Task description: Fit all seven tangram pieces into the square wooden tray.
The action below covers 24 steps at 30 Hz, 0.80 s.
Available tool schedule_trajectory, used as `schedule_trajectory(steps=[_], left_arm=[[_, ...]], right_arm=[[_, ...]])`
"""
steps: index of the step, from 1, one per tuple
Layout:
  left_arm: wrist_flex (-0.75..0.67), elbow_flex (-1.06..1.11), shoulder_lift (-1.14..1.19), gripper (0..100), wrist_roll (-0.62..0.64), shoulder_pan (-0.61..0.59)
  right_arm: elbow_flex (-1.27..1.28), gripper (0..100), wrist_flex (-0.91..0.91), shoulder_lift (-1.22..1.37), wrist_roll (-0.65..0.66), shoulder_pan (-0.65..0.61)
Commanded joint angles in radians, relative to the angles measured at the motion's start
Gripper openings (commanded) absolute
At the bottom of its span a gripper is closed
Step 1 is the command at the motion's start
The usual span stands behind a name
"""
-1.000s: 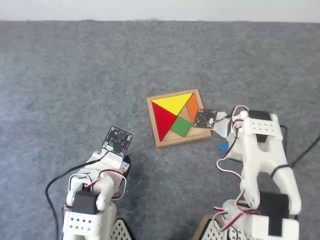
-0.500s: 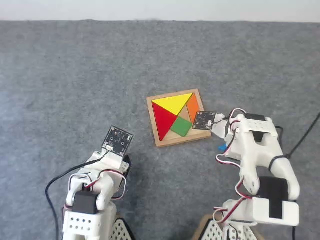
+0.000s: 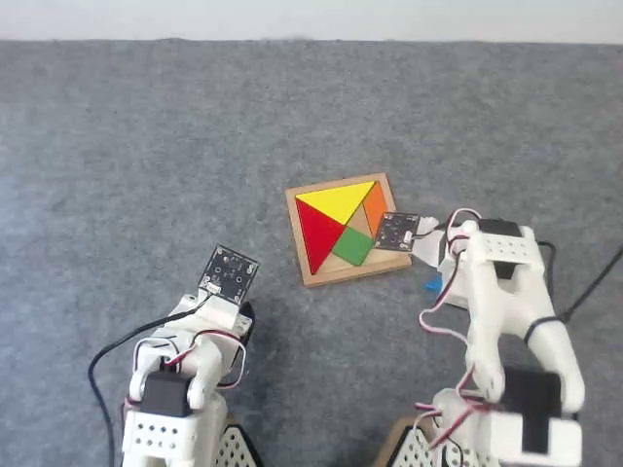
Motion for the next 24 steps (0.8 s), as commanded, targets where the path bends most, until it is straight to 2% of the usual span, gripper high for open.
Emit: schedule_trajectory(steps=[1, 3, 8, 10, 16, 20, 24], left_arm=[[0.003, -0.012, -0.021, 12, 0.008, 0.0], [0.003, -0.012, -0.021, 12, 0.008, 0.0], [0.003, -0.012, -0.021, 12, 0.008, 0.0], [0.003, -0.012, -0.021, 12, 0.008, 0.0], [0.003, -0.012, -0.021, 12, 0.008, 0.0], [0.003, -0.012, -0.021, 12, 0.008, 0.0], [0.003, -0.012, -0.021, 12, 0.008, 0.0]], right_arm=[[-0.005, 13.8, 0.085, -0.153, 0.009, -0.042], [-0.003, 14.7, 0.088, -0.177, 0.009, -0.054], [-0.003, 29.6, 0.093, -0.124, 0.009, -0.062], [-0.009, 31.8, 0.076, -0.07, 0.011, -0.061], [-0.011, 22.5, -0.05, 0.07, 0.011, -0.058], [-0.011, 16.3, -0.058, 0.101, 0.014, -0.062], [-0.011, 5.4, -0.048, 0.101, 0.012, -0.053]])
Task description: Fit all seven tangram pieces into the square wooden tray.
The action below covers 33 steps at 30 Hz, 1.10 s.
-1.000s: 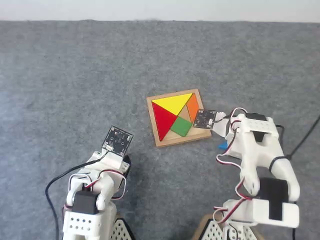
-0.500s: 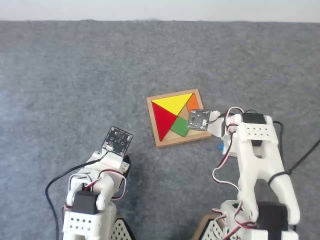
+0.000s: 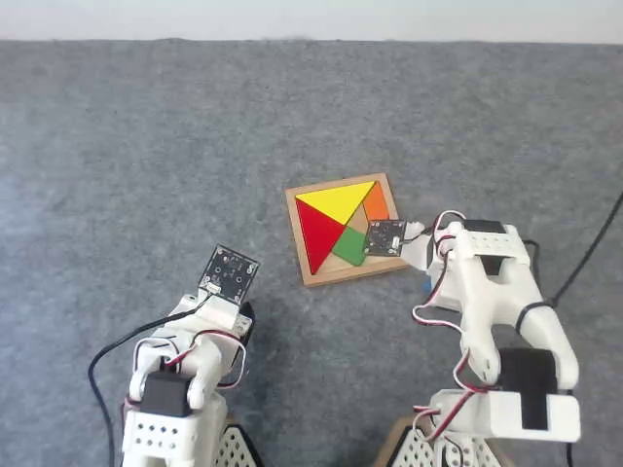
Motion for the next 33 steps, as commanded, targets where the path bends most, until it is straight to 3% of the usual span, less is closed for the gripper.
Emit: schedule_trajectory(steps=[1, 10, 15, 17, 19, 21, 24, 29, 33], left_arm=[[0.003, -0.012, -0.021, 12, 0.008, 0.0], [0.003, -0.012, -0.021, 12, 0.008, 0.0], [0.003, -0.012, -0.021, 12, 0.008, 0.0], [0.003, -0.012, -0.021, 12, 0.008, 0.0], [0.003, -0.012, -0.021, 12, 0.008, 0.0], [0.003, -0.012, -0.021, 12, 0.008, 0.0], [0.003, -0.012, -0.021, 12, 0.008, 0.0], [0.003, -0.012, -0.021, 12, 0.008, 0.0], [0.003, -0.012, -0.021, 12, 0.008, 0.0]], right_arm=[[-0.011, 3.3, 0.002, -0.002, 0.011, 0.005], [-0.026, 4.6, -0.007, -0.013, -0.037, 0.033], [-0.064, 17.7, 0.024, -0.14, -0.135, 0.038], [-0.064, 20.5, 0.125, -0.242, -0.083, 0.048], [-0.066, 18.9, 0.257, -0.352, 0.04, 0.062], [-0.061, 16.9, 0.363, -0.443, 0.074, 0.081], [-0.025, 15.1, 0.438, -0.501, -0.075, 0.104], [0.101, 15.1, 0.255, -0.503, -0.552, 0.093], [0.117, 15.1, 0.24, -0.503, -0.712, 0.088]])
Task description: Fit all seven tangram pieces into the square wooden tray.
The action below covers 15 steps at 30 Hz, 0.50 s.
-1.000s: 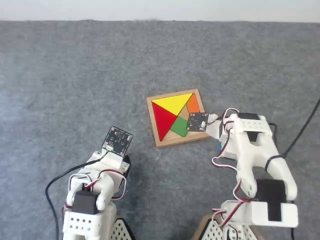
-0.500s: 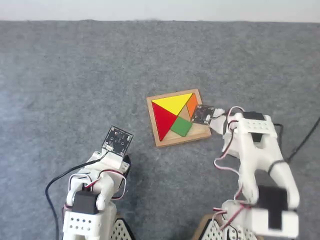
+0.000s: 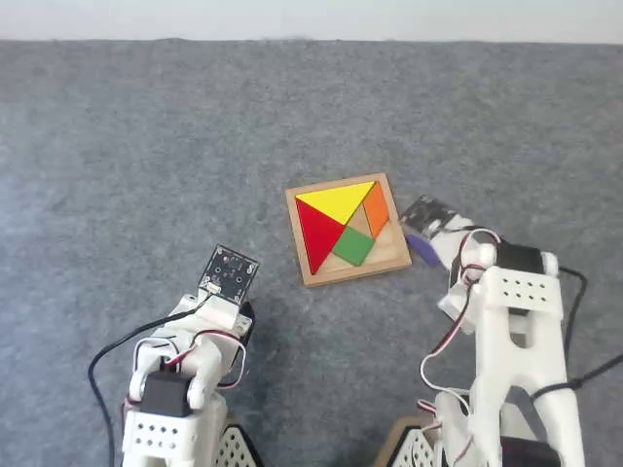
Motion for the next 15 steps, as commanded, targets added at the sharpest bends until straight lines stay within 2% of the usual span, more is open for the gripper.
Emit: schedule_trajectory(steps=[1, 3, 9, 15], left_arm=[[0.003, -0.012, -0.021, 12, 0.008, -0.002], [0.003, -0.012, -0.021, 12, 0.008, -0.002], [0.003, -0.012, -0.021, 12, 0.008, -0.002], [0.003, -0.012, -0.021, 12, 0.008, -0.002]], right_arm=[[-0.005, 15.1, -0.027, -0.039, -0.221, -0.005], [0.0, 15.1, -0.025, -0.039, -0.298, -0.002], [0.032, 14.8, -0.025, -0.039, -0.649, 0.004], [0.063, 15.2, -0.035, -0.038, -0.861, 0.016]])
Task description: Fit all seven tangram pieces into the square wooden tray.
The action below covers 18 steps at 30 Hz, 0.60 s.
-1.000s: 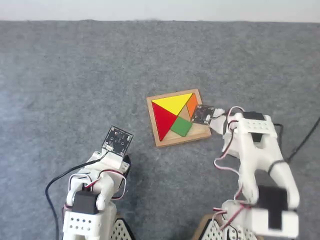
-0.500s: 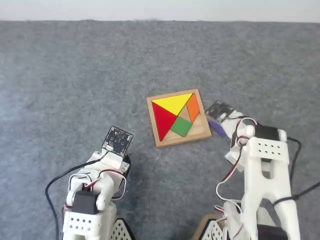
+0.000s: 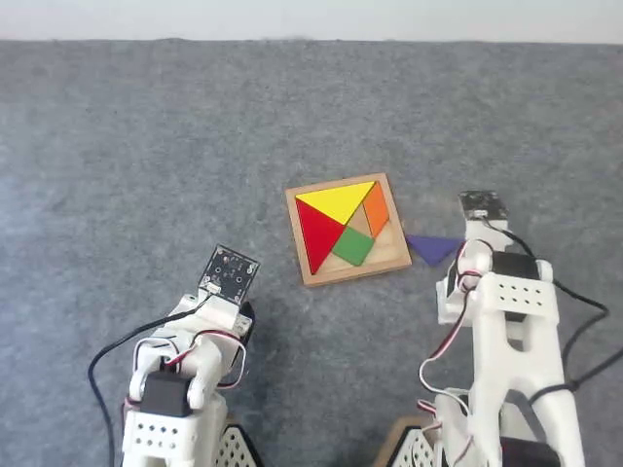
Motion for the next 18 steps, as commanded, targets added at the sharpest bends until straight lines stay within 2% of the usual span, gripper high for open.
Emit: schedule_trajectory(steps=[1, 5, 9, 14, 18], left_arm=[[0.003, -0.012, -0.021, 12, 0.008, -0.002], [0.003, -0.012, -0.021, 12, 0.008, -0.002], [0.003, -0.012, -0.021, 12, 0.008, -0.002], [0.003, -0.012, -0.021, 12, 0.008, -0.002], [0.003, -0.012, -0.021, 12, 0.008, -0.002]], right_arm=[[-0.009, 15.5, -0.019, -0.035, -0.157, 0.036], [-0.006, 25.5, -0.059, -0.031, -0.242, 0.104], [-0.011, 36.6, -0.077, 0.03, -0.367, 0.087], [-0.037, 32.8, -0.166, 0.185, -0.443, -0.015], [-0.132, 30.4, -0.139, 0.314, -0.549, -0.048]])
